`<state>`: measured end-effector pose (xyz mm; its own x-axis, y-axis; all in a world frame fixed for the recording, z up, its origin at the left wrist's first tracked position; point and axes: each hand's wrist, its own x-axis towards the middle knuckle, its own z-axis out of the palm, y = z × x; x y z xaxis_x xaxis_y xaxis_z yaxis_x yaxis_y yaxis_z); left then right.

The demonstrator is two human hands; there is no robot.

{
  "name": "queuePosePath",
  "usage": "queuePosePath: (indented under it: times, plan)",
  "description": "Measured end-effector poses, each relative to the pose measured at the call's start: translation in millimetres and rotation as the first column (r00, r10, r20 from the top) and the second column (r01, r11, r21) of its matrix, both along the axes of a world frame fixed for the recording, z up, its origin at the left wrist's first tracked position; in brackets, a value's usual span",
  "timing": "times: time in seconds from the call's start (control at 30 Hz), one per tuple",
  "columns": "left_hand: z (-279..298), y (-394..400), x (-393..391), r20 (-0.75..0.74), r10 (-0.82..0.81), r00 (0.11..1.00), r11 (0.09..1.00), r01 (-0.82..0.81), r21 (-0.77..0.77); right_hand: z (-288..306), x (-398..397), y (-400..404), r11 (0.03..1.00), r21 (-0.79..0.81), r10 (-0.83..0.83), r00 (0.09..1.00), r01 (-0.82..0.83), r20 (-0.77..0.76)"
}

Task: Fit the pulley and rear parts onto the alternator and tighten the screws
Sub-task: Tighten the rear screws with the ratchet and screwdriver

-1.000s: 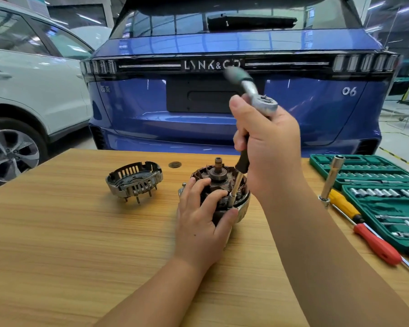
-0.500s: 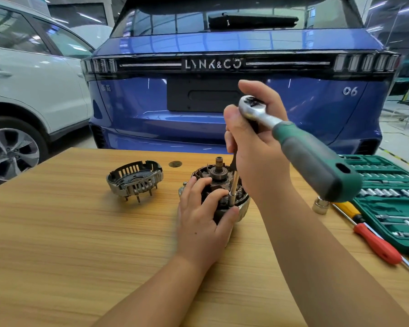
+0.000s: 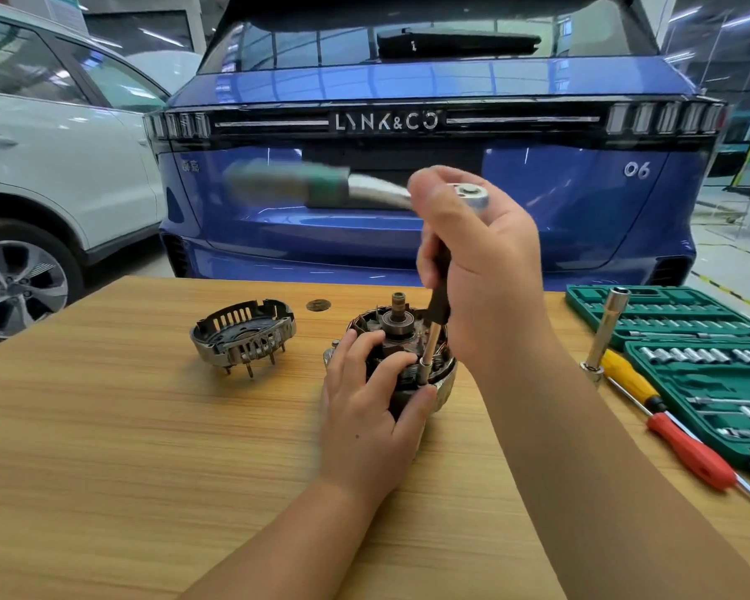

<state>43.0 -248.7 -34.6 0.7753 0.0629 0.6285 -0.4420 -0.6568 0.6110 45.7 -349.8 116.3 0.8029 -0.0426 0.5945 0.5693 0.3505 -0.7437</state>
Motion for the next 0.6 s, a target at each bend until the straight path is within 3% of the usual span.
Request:
queuePosePath:
  times: [0.07,0.17,0.3,0.37,0.5,0.6]
  plan:
    - [0.1,1.1,0.7,0.000,-0.007,1.000,1.000,0.007,-0.005,0.7,1.9,-2.6,0.998,-0.015,-0.063,0.997,0.062,-0.036]
    - [-0.6,2.1,1.8,-0.013,-0.021,1.000,1.000,0.021,-0.006,0.3,4.4,-5.9,0.998,0.015,0.070,0.996,-0.069,-0.054]
    - [-2.3,0.1,2.0,0.029,-0.007,1.000,1.000,0.007,-0.023,-3.8,5.0,-0.1,0.996,-0.089,0.050,0.976,-0.032,0.213]
    - [-1.9,-0.5,2.4,0.038,-0.006,0.999,0.999,0.008,-0.034,-5.0,4.9,2.9,0.995,-0.091,0.050,0.963,-0.027,0.266]
    - [-1.1,0.5,1.1,0.075,-0.037,0.996,0.998,0.041,-0.047,-6.3,6.2,-0.4,0.980,-0.047,0.199,0.960,-0.194,0.199]
    - [0.0,1.7,0.7,-0.091,-0.061,0.994,0.996,0.055,-0.070,-3.4,6.6,-7.7,0.900,-0.015,0.434,0.892,-0.436,0.129]
